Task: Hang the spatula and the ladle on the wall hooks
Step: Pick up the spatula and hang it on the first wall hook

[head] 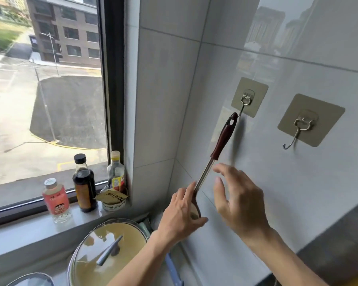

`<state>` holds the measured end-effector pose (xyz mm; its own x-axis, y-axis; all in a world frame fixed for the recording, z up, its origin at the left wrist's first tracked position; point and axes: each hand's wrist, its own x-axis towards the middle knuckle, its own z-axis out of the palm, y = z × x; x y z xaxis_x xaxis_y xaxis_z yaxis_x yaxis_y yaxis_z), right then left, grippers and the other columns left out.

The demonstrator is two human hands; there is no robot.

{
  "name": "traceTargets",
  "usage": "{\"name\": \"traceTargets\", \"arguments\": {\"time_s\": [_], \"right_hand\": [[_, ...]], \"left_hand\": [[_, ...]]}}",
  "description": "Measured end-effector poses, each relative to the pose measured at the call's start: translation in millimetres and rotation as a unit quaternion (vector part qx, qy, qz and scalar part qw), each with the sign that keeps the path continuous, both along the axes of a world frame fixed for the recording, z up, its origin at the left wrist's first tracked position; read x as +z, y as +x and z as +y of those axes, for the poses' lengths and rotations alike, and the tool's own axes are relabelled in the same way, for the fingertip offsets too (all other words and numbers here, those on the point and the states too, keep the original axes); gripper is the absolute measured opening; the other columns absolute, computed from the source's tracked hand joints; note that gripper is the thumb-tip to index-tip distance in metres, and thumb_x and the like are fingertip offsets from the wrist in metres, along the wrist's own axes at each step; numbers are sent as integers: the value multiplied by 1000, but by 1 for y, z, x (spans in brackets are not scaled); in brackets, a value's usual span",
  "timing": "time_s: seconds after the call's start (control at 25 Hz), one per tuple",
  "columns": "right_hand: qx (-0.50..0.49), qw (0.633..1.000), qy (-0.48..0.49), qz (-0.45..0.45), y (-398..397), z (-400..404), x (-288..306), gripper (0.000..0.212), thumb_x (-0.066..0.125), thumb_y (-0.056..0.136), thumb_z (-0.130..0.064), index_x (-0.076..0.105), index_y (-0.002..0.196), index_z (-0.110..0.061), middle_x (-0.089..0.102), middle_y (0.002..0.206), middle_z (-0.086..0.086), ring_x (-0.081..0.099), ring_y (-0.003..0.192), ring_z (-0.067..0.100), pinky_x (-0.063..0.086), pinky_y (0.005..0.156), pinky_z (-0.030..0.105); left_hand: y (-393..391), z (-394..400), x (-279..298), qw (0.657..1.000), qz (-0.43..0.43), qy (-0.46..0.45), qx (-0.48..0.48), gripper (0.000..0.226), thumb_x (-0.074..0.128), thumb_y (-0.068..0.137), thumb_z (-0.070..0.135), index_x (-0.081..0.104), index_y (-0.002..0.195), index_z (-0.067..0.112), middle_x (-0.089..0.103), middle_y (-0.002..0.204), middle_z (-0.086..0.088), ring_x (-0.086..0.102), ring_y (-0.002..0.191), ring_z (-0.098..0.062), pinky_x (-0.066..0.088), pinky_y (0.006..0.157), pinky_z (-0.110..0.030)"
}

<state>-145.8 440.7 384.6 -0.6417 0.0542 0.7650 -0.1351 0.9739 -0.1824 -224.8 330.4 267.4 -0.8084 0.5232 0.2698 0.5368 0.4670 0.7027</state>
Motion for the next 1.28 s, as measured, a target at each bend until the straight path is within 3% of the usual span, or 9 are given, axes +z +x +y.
{"name": "traceTargets", "arguments": {"time_s": [0.08, 0.16, 0.24, 0.44, 0.52, 0.72, 0.92, 1.16, 1.28], "right_hand": [[40, 958, 280, -43, -6, 9, -3, 34, 44, 85, -16, 66, 110, -11, 69, 120, 10, 58, 118, 32, 45, 102, 45], [-7, 902, 405, -150, -16, 16, -1, 43, 44, 81, -21, 66, 117, -10, 61, 133, 14, 46, 132, 36, 31, 113, 52], [-53, 852, 460, -243, -21, 23, -3, 56, 48, 81, -30, 53, 133, -9, 46, 148, 17, 31, 141, 36, 14, 117, 52], [-97, 833, 458, -293, -25, 29, -21, 71, 40, 90, -32, 14, 150, -6, 3, 163, 16, -11, 147, 34, -13, 115, 51], [-106, 837, 457, -281, -27, 29, -26, 72, 37, 91, -32, 7, 151, -5, -3, 163, 17, -17, 146, 35, -17, 113, 51], [-117, 838, 452, -284, -32, 31, -35, 70, 36, 91, -34, 10, 151, -7, -2, 163, 17, -18, 145, 36, -17, 112, 55], [-127, 836, 446, -293, -25, 31, -57, 68, 30, 94, -32, 3, 151, -9, -8, 162, 18, -22, 144, 36, -23, 110, 55], [-138, 825, 449, -316, -23, 27, -82, 68, 33, 94, -36, 9, 152, -9, 0, 162, 18, -12, 146, 37, -27, 108, 55], [-144, 831, 435, -316, -21, 22, -85, 68, 35, 93, -34, 12, 152, -10, 2, 162, 17, -10, 146, 38, -26, 109, 55]], "left_hand": [[-4, 9, 0, 1000, 2, 12, 3, 95, 75, 68, 45, 21, 143, 29, 46, 125, 2, 46, 115, -22, 47, 94, -37], [-8, 16, -1, 1000, -1, 17, 2, 94, 78, 68, 42, 21, 143, 30, 47, 125, 0, 47, 113, -23, 48, 92, -39], [-13, 21, -1, 1000, -8, 21, 3, 97, 79, 68, 40, 19, 144, 31, 46, 129, -1, 47, 114, -22, 49, 93, -41], [-20, 37, 0, 999, -19, 45, 11, 80, 75, 74, 35, 28, 139, 29, 49, 129, -1, 50, 113, -22, 49, 91, -42], [-24, 40, 2, 998, -30, 53, 11, 76, 75, 76, 32, 29, 138, 26, 49, 131, -3, 50, 115, -23, 49, 93, -44], [-23, 29, -6, 999, -13, 45, 24, 90, 70, 83, 44, 15, 150, 19, 36, 150, -5, 35, 135, -23, 39, 107, -39], [-1, -11, -36, 999, -14, 35, 31, 83, 58, 91, 47, 9, 152, 21, 23, 159, -6, 21, 144, -19, 22, 116, -32], [26, -64, -77, 999, -12, -50, 8, 82, 57, 92, 46, 8, 153, 20, 24, 159, -4, 21, 144, -20, 23, 118, -35], [32, -79, -82, 998, -10, -56, 11, 79, 57, 91, 46, 14, 152, 18, 27, 156, -5, 24, 142, -20, 21, 117, -29]]}}
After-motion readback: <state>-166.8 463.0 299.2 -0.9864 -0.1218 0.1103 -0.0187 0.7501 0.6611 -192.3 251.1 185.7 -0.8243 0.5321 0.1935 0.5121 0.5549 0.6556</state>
